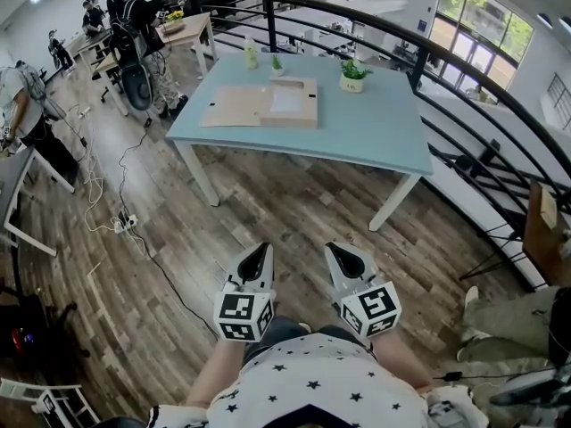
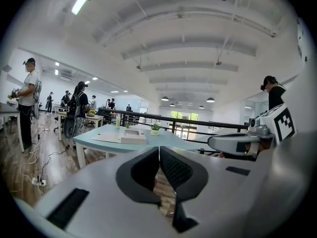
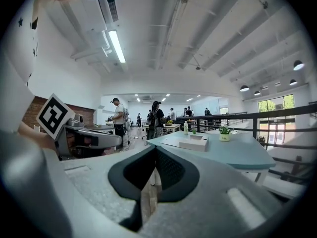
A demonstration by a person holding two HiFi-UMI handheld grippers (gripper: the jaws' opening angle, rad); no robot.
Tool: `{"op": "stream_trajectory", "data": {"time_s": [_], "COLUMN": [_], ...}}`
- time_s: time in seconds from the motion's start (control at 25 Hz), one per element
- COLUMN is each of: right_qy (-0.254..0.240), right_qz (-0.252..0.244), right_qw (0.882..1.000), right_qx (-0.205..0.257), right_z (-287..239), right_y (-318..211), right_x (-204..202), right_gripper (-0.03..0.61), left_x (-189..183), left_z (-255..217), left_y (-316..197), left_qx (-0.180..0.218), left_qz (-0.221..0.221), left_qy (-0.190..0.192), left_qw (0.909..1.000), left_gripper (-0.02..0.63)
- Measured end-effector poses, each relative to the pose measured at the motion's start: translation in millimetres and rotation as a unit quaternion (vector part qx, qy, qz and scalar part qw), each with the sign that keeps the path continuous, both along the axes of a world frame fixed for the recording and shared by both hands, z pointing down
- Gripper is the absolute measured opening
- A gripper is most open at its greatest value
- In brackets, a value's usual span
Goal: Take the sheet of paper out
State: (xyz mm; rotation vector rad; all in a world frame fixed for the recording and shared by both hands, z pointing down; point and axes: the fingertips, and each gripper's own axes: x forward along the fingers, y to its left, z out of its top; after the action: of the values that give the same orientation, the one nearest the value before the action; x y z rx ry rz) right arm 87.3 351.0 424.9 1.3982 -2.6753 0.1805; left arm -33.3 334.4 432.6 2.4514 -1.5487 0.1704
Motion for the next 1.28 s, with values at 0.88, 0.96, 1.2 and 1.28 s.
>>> {"op": "stream_trajectory", "data": {"time_s": [0.88, 0.96, 1.2, 1.28], "right_qy": [-0.008, -0.011, -0.012, -0.012], "right_qz": [-0.028, -0.031, -0.041, -0.038], "right_qw": [0.999, 0.999, 0.998, 0.998], "right_qx": [-0.042, -0.041, -0.048, -0.051], "right_z": [21, 20, 21, 25], "right_y": [-9, -12, -31, -43], "right_x": [-5, -7, -12, -11], "right_gripper": [0.212, 0.219, 0.222, 0.222], "left_x": [4, 2, 0, -1], "left_z": [12, 14, 13, 15], "left_y": [-6, -6, -24, -37], "left_qx": [-0.02, -0.023, -0.018, -0.017], "left_qz": [0.01, 0.004, -0.001, 0.0], "left_qy": [-0.004, -0.006, -0.01, -0.012], "left_qw": [0.9997, 0.9997, 0.9998, 0.9998], "left_gripper": [0.158, 0.158, 0.164, 0.164]}}
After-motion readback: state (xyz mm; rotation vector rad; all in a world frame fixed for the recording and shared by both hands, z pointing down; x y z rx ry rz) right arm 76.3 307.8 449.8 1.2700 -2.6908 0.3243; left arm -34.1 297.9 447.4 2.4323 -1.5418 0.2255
